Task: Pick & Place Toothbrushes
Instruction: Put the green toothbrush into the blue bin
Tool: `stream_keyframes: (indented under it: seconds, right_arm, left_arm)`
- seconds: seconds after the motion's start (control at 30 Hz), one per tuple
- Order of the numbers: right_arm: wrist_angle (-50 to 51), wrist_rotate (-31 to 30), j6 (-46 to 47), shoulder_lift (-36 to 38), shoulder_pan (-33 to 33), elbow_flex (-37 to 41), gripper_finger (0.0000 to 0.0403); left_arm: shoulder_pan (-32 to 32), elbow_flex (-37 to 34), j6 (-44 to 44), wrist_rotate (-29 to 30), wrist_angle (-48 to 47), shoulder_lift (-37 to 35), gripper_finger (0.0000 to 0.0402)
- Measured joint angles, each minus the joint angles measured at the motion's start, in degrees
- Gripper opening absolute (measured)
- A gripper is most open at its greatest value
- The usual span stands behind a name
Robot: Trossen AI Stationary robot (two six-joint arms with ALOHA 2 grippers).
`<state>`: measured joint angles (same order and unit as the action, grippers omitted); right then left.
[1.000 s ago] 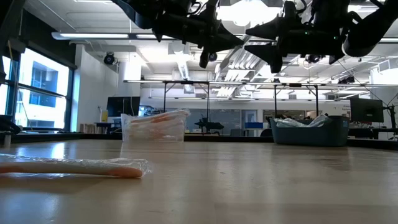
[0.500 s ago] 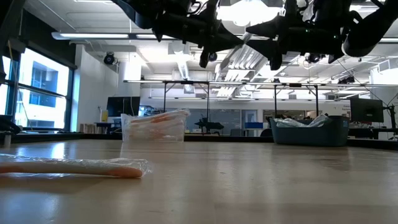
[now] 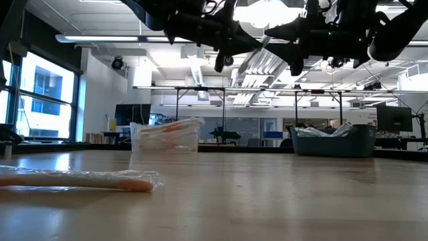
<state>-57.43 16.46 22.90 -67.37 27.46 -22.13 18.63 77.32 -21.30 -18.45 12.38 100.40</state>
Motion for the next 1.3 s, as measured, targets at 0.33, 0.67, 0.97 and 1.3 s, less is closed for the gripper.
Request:
stream_keyframes:
  seconds: [0.33,0.67,0.97,1.3]
  right_arm:
    - [0.2,-1.2,1.0,0.0,-0.1,0.0,0.0187]
    - [0.2,-1.2,2.5,0.0,-0.1,0.0,0.0185]
    - [-0.1,-1.3,2.4,0.0,-0.1,0.0,0.0119]
    - [-0.1,-0.9,2.6,0.1,-0.2,0.0,0.0020]
  left_arm:
    - [-3.1,0.0,1.1,5.5,0.8,0.0,0.0007]
    - [-3.3,0.0,2.7,7.0,1.0,0.0,0.0007]
    - [-3.3,0.0,3.0,7.0,0.7,0.0,0.0007]
    - [-3.2,0.0,3.1,7.1,0.2,0.0,0.0007]
